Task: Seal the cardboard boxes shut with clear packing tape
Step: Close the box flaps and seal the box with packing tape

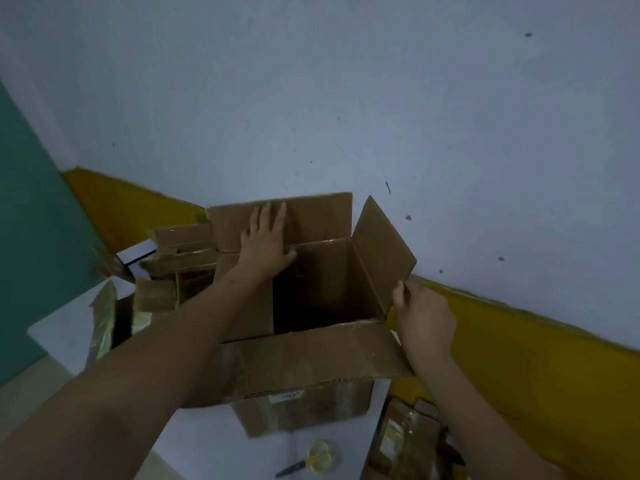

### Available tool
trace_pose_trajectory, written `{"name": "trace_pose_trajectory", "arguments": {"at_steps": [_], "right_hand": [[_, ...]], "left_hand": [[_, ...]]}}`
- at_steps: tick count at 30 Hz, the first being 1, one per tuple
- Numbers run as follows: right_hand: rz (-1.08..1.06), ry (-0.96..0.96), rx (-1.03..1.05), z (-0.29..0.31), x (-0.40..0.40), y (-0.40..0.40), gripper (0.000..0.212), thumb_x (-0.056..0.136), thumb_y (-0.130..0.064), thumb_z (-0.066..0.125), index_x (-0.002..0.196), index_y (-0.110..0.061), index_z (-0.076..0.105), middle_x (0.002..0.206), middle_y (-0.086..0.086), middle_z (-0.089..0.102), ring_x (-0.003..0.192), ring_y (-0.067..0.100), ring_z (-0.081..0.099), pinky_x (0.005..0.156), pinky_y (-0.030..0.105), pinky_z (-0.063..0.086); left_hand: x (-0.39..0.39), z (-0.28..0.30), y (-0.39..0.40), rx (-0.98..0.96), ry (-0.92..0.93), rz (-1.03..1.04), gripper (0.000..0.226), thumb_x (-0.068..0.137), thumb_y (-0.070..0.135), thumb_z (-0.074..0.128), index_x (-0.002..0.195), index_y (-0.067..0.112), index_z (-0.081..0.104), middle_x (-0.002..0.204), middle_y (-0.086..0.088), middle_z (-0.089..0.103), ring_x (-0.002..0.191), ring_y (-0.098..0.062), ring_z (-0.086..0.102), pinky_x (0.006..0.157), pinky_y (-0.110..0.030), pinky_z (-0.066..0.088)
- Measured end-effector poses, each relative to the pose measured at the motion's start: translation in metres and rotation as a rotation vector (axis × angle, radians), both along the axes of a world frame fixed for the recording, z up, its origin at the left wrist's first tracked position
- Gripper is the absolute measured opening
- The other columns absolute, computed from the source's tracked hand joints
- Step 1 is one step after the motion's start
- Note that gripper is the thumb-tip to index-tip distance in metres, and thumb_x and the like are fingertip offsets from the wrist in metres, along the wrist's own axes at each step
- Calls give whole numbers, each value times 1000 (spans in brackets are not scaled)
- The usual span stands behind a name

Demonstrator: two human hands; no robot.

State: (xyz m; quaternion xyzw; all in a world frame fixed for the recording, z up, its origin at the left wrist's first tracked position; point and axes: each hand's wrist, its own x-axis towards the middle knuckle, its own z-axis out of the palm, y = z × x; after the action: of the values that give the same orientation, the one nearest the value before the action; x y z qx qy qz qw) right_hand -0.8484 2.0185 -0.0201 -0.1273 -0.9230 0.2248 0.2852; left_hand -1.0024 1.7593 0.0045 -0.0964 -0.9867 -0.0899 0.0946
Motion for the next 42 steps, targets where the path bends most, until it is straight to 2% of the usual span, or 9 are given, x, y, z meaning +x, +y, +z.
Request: {"name": "trace_pose_trajectory", "arguments": {"at_steps": [7, 10, 14, 19, 24, 27, 32, 39, 42], "right_hand": [[200, 184, 233, -5, 2, -6, 8, 89, -19, 72, 96, -20, 76, 70, -5, 68, 53, 7, 51, 42, 13, 28], [549, -84, 312, -8, -14, -6, 23, 93, -32, 68, 114, -27, 74, 119, -9, 70, 110, 17, 63, 88, 34, 52], [710, -426, -25, -8, -22, 7, 41, 99, -52, 43, 130, -33, 65, 144, -18, 50, 138, 4, 32, 117, 37, 29], [511, -527, -297, -23, -16, 27, 70, 87, -57, 63, 149, -33, 40, 161, -9, 23, 146, 16, 25, 118, 41, 28], [548, -605, -760, -29, -4, 27, 75, 88, -55, 64, 152, -43, 29, 161, -10, 24, 141, 17, 37, 102, 31, 43], [775, -562, -712, -32, -11, 29, 48, 99, -38, 56, 145, -44, 44, 162, -24, 4, 144, -6, 16, 108, 18, 29], [678, -562, -850, -23, -18, 35, 56, 95, -69, 28, 134, -42, 57, 142, -18, 53, 126, 1, 49, 112, 29, 36], [758, -451, -552, -22, -15, 15, 65, 99, -41, 55, 154, -40, 20, 147, -28, 35, 129, -8, 40, 105, 21, 41], [696, -441, -586, -32, -20, 13, 80, 97, -45, 56, 158, -37, 4, 156, -25, 18, 140, -2, 25, 107, 16, 29]], "left_hand": [[-60, -7, -20, -83, -297, -34, 63, 102, 59, 40, 157, 32, 29, 168, -10, 9, 153, -38, 11, 121, -55, 19], [-66, -15, -31, 43, -285, -67, 51, 106, 48, 37, 151, 25, 44, 166, -10, 20, 152, -32, 19, 123, -49, 17], [-52, -12, -68, 68, -173, -95, 46, 102, 33, 55, 144, 14, 53, 160, -11, 31, 146, -31, 32, 120, -42, 27], [28, 10, -54, -15, -80, -263, 48, 96, 47, 60, 139, 25, 55, 137, 1, 47, 126, -19, 49, 104, -39, 46], [173, 49, 6, 128, -594, -676, 83, 78, 83, 57, 149, 60, 19, 147, 40, 20, 134, 10, 30, 107, -19, 35], [208, 37, 9, -260, -256, -849, 70, 95, 60, 50, 154, 51, 13, 157, 22, 24, 135, -3, 37, 101, -28, 47], [140, 60, 1, -51, 105, -557, 25, 96, 38, 58, 117, 31, 68, 113, 9, 64, 98, -16, 64, 75, -33, 55], [23, 26, -18, -365, 43, -49, 138, 65, 91, 57, 159, 20, -17, 167, -17, -12, 154, -40, -6, 122, -59, 3], [-3, 34, -21, -393, -24, -30, 145, 63, 90, 61, 156, 19, -24, 167, -19, -5, 153, -41, 5, 121, -58, 10]]}}
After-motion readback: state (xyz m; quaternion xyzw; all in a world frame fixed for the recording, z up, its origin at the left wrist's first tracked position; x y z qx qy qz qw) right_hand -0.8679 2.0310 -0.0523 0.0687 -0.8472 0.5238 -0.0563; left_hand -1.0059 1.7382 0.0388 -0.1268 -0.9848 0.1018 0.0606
